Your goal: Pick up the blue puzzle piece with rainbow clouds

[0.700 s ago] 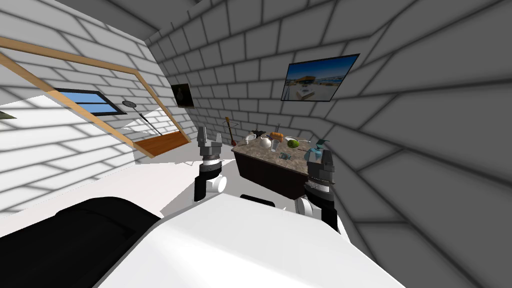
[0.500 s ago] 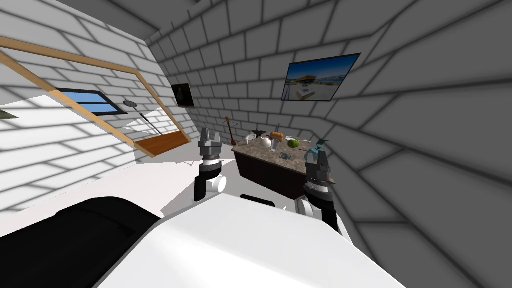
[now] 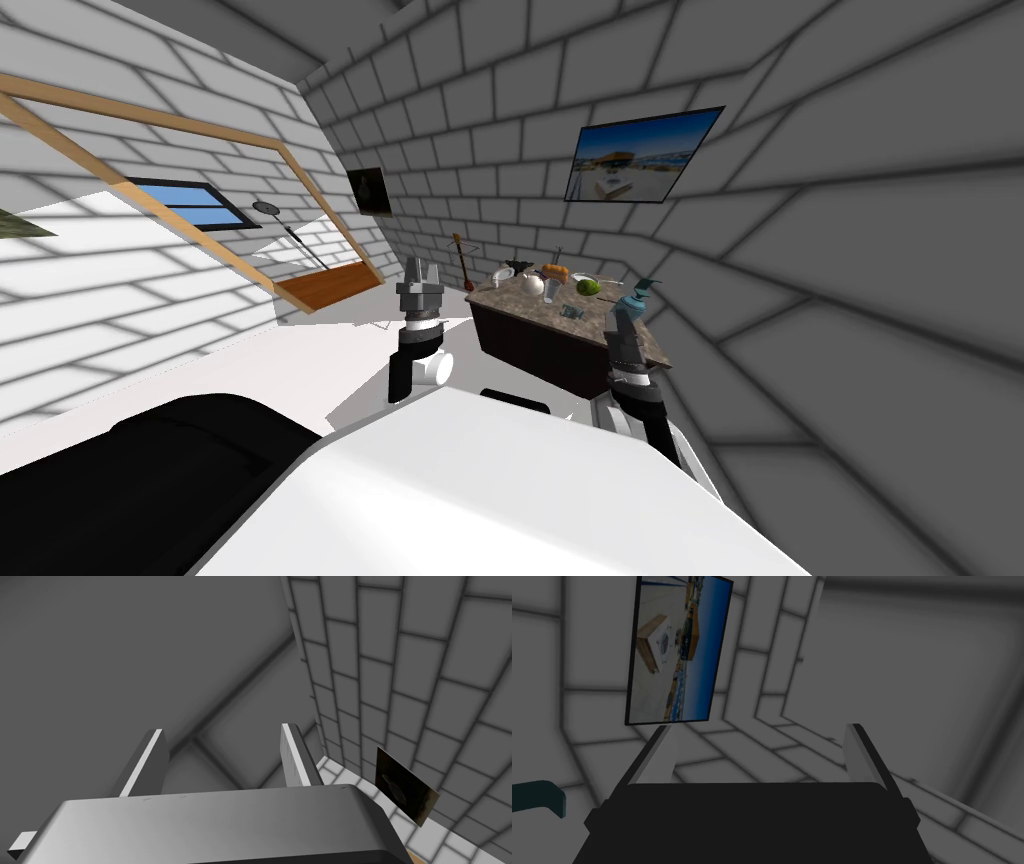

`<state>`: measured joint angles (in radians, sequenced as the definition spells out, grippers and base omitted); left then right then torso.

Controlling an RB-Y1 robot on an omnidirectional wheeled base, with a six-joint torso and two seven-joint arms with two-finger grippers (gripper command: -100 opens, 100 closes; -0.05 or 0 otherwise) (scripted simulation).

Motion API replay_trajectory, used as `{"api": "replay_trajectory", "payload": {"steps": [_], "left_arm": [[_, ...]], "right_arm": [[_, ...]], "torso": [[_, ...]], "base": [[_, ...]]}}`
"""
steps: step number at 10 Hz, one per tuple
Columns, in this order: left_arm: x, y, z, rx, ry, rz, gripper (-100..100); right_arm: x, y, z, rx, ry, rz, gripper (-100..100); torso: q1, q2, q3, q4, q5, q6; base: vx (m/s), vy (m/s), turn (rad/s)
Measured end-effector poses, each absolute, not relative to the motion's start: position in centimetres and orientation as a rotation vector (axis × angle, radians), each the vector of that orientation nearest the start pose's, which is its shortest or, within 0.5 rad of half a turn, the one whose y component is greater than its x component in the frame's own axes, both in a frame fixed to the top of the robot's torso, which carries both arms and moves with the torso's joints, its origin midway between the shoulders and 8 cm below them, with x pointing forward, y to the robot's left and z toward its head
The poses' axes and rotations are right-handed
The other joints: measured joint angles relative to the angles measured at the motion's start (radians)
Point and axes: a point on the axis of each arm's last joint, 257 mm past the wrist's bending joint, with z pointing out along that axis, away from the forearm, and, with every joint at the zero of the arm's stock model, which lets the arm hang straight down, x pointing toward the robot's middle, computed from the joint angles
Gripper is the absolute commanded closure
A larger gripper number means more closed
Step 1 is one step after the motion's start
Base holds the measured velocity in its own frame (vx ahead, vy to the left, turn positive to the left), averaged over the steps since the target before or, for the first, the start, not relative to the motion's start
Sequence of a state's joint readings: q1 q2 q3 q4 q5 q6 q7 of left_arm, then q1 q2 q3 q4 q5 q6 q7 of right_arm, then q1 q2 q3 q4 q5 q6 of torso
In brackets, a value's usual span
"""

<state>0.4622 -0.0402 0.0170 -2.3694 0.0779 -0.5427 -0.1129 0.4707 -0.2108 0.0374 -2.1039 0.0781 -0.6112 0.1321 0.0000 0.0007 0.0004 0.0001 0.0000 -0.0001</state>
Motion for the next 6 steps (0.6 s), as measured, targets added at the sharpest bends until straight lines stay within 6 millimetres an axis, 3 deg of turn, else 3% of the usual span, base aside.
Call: {"api": "replay_trajectory", "payload": {"steps": [3,6], "left_arm": [[31.3,28.9,8.2,-0.562,0.439,-1.272,0],[31.3,28.9,8.2,-0.562,0.439,-1.272,0]], "right_arm": [[36.8,-23.9,-5.2,0.363,0.987,1.14,-100],[37.0,-24.0,-8.6,0.303,1.105,1.095,-100]], "torso": [[0.0,0.0,0.0,0.0,0.0,0.0],[0.0,0.0,0.0,0.0,0.0,0.0]], "base": [[-0.01,0.011,0.029],[-0.008,0.011,0.027]]}}
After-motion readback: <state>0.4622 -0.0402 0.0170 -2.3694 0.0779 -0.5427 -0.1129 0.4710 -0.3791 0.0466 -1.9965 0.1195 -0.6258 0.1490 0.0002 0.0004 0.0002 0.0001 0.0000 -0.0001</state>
